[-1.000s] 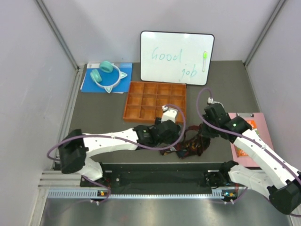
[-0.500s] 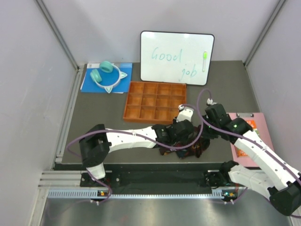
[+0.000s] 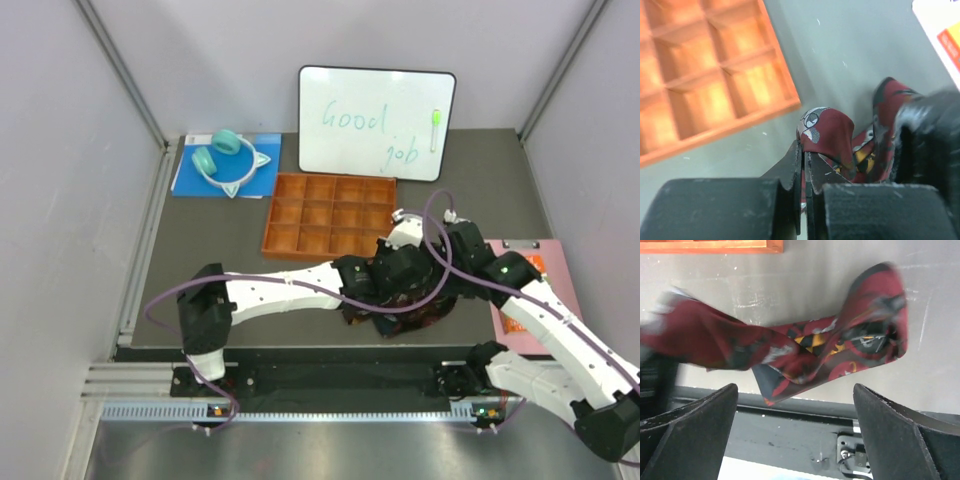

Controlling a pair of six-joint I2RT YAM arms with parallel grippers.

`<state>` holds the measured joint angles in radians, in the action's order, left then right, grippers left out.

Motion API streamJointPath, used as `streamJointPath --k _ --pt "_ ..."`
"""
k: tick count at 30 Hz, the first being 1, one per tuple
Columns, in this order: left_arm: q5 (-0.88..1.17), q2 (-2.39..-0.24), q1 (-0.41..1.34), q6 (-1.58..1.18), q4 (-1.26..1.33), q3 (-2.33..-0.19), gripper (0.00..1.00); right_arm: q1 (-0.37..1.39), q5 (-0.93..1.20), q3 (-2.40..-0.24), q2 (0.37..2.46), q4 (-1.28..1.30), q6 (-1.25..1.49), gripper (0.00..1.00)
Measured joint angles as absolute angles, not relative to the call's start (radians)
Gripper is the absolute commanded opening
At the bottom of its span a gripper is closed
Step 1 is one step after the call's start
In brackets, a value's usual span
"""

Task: Roll the ties
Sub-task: Flatten out the tie at the center of the board.

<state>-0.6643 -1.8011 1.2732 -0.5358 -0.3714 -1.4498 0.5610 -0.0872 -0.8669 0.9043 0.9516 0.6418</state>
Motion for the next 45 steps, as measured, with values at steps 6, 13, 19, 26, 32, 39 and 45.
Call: streamJointPath --k 6,13,19,26,32,39,45 --pt "-0.732 -1.759 1.274 -0.479 -0.499 -1.620 0.00 0.562 -0.136 -0.947 0.887 0.969 0.651 0.99" --pt "-0.810 -1.726 1.297 -0.408 -0.581 -1.900 0.00 0.562 -0.210 -1.032 0.843 0.974 0.691 0.99" --pt "-0.879 -1.717 1.349 -0.347 -0.641 -2.097 0.00 0.562 -0.242 -1.035 0.781 0.987 0.740 0.99" --pt "-0.971 -1.702 1.412 -0.276 -0.659 -2.157 0.00 0.562 -0.176 -1.031 0.684 0.916 0.746 0.99" --pt "-1.035 -1.639 1.419 -0.196 -0.657 -2.158 0.00 0.562 -0.012 -1.039 0.668 0.827 0.704 0.99" --pt "-1.115 -1.487 1.431 -0.149 -0.598 -2.157 0.00 0.562 0.128 -1.047 0.698 0.757 0.683 0.99" --pt "-1.260 -1.424 1.462 -0.097 -0.535 -2.157 0.00 0.563 0.058 -0.960 0.665 0.738 0.711 0.99"
